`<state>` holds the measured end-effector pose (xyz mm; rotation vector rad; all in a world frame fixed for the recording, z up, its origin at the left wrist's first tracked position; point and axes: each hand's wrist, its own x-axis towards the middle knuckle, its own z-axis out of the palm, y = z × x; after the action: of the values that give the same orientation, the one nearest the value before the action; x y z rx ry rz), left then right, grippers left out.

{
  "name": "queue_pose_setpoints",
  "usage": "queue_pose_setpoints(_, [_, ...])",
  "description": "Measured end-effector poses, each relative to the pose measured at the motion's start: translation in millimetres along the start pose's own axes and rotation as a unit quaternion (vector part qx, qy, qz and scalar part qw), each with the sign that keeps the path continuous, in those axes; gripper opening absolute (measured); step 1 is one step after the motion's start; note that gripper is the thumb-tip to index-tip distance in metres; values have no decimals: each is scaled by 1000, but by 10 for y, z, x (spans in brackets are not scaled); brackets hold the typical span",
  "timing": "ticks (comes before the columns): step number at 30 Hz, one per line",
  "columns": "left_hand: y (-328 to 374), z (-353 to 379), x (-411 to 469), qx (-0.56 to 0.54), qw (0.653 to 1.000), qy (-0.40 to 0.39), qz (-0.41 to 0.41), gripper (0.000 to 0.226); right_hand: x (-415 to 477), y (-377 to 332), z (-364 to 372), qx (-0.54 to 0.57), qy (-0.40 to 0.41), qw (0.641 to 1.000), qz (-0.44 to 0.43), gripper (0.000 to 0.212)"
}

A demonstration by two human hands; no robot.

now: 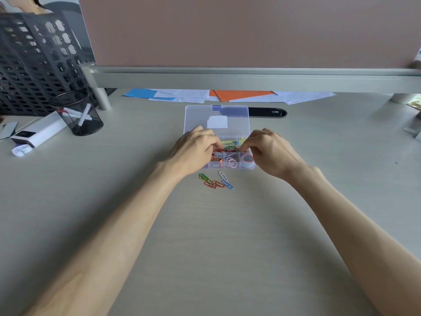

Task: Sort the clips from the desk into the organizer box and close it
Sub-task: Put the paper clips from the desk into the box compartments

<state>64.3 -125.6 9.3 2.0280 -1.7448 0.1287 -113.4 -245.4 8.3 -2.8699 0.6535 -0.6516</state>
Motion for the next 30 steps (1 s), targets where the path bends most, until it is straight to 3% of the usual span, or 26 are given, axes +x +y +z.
queue_pose_setpoints(4, [-22,-85,-36,-37,999,27,-6,40,15,-41,-93,55,78,995,6,41])
queue_pose_setpoints(7, [-57,-137,-134,-68,996,58,-15,38,-9,-114,-134,84,83,993,3,36])
queue_pose_setpoints(14, [35,-241,-600,-119,989,89,-5,12,-276,-339,-116,111,1,993,-48,19])
queue_pose_setpoints(21, [-25,-213,-896,-94,994,26,-42,8,-407,-447,-94,103,-110,985,-86,18])
queue_pose_setpoints(26, [47,-198,-894,-68,998,-3,-15,21,-379,-479,-47,93,-127,986,-53,15])
queue_pose_setpoints(30, [59,-173,-855,-68,998,-1,-8,16,-390,-504,-49,90,-105,990,-26,19])
